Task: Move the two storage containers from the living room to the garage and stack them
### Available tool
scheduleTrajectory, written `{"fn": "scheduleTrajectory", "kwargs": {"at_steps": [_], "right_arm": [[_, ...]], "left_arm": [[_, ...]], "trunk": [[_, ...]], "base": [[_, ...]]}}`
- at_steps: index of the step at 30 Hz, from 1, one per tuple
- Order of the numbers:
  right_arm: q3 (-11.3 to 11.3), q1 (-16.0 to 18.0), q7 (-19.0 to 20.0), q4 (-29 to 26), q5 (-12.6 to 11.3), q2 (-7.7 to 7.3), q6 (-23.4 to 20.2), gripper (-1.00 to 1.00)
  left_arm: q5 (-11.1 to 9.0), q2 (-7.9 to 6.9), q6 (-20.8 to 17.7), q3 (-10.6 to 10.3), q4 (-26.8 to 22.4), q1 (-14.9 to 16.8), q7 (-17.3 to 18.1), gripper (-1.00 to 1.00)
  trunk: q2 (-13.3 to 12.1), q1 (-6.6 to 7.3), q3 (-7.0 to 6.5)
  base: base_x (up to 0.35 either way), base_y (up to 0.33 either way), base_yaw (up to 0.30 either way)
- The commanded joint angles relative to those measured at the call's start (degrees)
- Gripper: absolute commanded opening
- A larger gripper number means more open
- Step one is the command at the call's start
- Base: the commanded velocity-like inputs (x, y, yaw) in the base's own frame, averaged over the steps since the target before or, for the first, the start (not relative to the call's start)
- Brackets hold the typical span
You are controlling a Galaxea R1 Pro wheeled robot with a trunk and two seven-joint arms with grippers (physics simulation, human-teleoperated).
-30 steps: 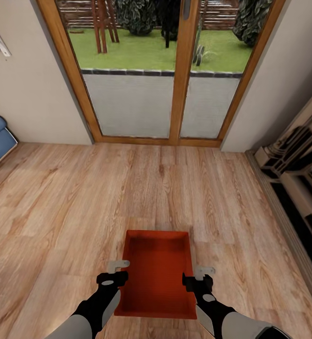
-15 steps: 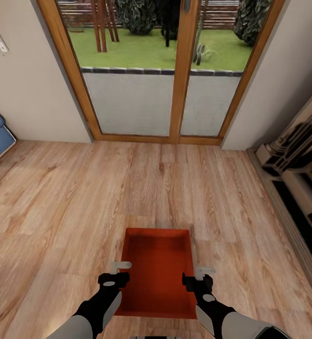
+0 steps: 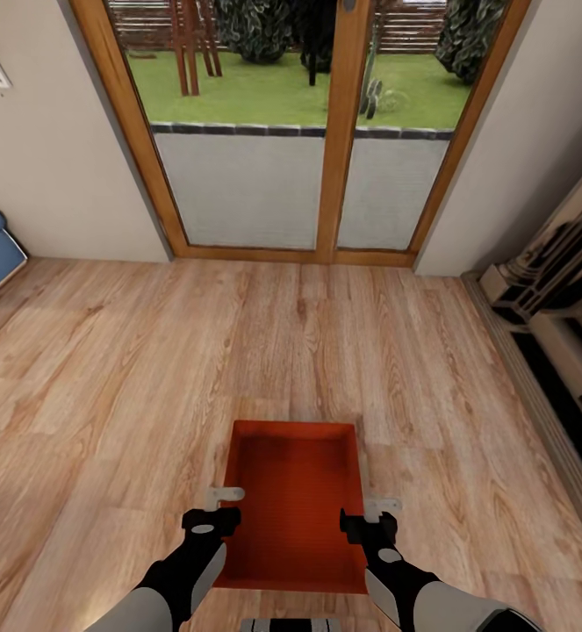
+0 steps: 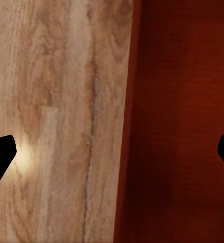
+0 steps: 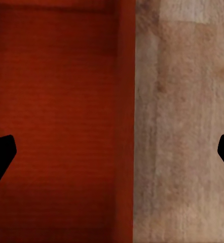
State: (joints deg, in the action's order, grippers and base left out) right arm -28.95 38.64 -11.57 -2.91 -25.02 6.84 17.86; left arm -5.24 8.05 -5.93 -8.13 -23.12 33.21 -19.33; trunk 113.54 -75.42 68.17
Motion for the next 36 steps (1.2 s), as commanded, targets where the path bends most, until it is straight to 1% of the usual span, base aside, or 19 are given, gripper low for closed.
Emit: {"fn": "scheduleTrajectory", "kwargs": {"at_steps": [1,12,16,19,36], "right_arm": [[-0.5,0.03,-0.25,0.06,-0.46,0.02,0.14,1.0],[-0.43,0.03,-0.64,0.09,-0.63,0.09,0.07,1.0],[-0.41,0.03,-0.68,0.1,-1.72,0.1,0.07,1.0],[-0.41,0.03,-0.65,0.09,-2.03,0.1,0.07,1.0],[-0.41,0.03,-0.35,0.1,-2.14,0.02,0.07,1.0]], "left_arm": [[-0.64,-0.05,-0.31,-0.47,-0.17,0.01,-0.55,1.0],[-0.81,-0.06,-0.31,-0.35,-0.27,0.01,-0.69,1.0],[-0.79,-0.06,-0.31,-0.33,-0.21,0.01,-0.7,1.0],[-0.75,-0.06,-0.31,-0.32,-0.25,0.01,-0.71,1.0],[-0.73,-0.06,-0.31,-0.31,-0.25,0.01,-0.79,1.0]], "trunk": [[0.03,0.0,0.04],[0.03,0.0,0.04],[0.03,0.0,0.04],[0.03,0.0,0.04],[0.03,0.0,0.04]], "base": [[0.0,0.0,0.0],[0.0,0.0,-0.026],[0.0,0.0,-0.155],[0.0,0.0,-0.044],[0.0,0.0,-0.003]]}}
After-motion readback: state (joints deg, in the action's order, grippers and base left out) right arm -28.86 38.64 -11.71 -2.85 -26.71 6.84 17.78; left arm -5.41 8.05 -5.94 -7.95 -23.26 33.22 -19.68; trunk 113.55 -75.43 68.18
